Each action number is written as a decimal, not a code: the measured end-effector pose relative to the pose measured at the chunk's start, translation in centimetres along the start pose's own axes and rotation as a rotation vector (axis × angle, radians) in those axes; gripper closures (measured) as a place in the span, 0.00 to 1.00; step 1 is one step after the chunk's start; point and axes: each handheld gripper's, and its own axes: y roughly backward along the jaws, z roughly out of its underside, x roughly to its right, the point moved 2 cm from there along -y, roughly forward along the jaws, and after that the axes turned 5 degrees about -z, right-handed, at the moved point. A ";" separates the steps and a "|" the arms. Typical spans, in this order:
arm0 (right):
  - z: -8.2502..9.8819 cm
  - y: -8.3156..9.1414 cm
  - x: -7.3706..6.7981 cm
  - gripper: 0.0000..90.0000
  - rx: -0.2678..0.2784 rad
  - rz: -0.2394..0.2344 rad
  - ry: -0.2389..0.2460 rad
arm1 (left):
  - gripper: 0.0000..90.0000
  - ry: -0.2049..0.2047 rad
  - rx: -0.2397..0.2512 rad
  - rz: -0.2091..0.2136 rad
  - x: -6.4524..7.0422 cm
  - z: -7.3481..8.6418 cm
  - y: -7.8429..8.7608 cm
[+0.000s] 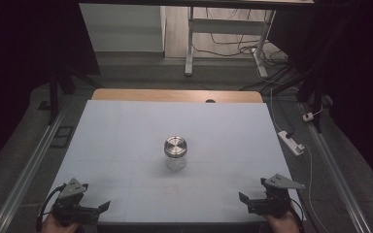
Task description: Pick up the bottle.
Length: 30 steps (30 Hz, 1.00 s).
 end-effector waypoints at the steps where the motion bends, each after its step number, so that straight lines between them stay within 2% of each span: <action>1: 0.0 0.0 0.0 0.00 -0.002 -0.010 0.001 | 0.00 -0.008 -0.007 0.000 0.1 0.0 -0.1; 9: 0.0 -0.2 -0.1 0.00 -0.027 -0.045 0.016 | 0.00 0.001 -0.015 0.026 0.0 -0.1 -0.2; 15: -0.1 -0.4 -0.2 0.00 -0.040 -0.063 0.029 | 0.00 -0.013 -0.023 0.025 0.1 -0.1 -0.2; 22: -0.1 -0.6 -0.2 0.00 -0.049 -0.071 0.034 | 0.00 -0.009 -0.027 0.027 0.1 -0.1 -0.2; 30: -0.2 -0.7 -0.2 0.00 -0.056 -0.075 0.037 | 0.00 -0.006 0.005 0.044 0.2 -0.4 -0.1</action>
